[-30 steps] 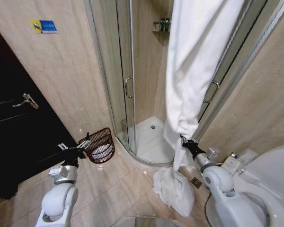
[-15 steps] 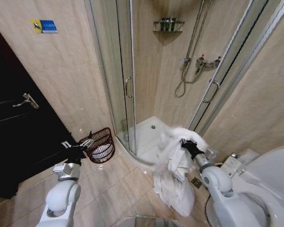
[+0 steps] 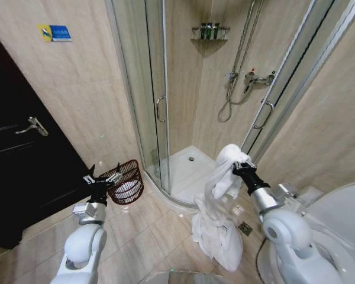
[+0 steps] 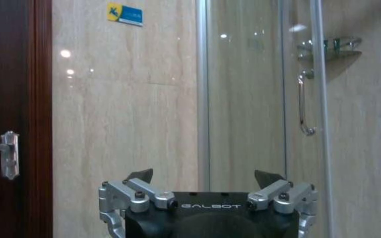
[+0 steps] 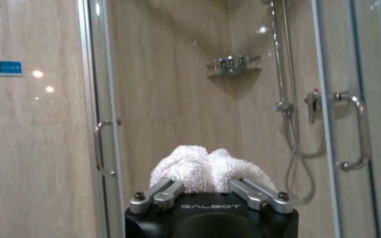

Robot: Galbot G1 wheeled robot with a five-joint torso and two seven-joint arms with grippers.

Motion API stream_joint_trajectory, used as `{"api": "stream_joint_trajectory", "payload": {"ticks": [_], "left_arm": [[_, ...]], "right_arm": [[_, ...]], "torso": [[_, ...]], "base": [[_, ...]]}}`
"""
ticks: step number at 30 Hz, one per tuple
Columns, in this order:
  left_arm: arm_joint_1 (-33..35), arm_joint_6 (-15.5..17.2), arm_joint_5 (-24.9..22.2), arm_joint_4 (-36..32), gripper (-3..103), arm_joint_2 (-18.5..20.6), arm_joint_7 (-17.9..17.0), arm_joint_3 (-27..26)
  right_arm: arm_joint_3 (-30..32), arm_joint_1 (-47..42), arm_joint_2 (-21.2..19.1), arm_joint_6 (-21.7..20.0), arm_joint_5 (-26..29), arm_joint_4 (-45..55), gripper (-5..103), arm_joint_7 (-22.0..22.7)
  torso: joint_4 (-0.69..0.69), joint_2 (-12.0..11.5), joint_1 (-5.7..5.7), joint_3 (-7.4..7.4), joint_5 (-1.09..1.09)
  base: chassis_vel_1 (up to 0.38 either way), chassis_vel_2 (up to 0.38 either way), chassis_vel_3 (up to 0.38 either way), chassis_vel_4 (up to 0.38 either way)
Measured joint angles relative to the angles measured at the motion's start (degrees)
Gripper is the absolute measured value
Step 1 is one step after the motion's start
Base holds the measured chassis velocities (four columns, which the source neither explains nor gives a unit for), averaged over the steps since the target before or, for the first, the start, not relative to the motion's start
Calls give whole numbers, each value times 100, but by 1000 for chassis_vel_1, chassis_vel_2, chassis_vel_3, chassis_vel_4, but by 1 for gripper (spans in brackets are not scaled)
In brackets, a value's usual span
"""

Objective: Discard the used towel into the hamper.

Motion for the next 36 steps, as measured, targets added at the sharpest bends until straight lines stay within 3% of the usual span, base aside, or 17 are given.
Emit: {"api": "stream_joint_trajectory", "payload": {"ticks": [10,36], "left_arm": [[23,314,116,-205,100,86,-4,103],[-40,71,313,-18,100,319,-237,155]], "right_arm": [[46,-38,102,-76,-179,88,9,26],[39,3,170,-169,-101,173,9,127]], "torso": [[0,0,0,0,0],[-1,0,0,0,1]], "base": [[0,0,0,0],[52,53,44,47]]}}
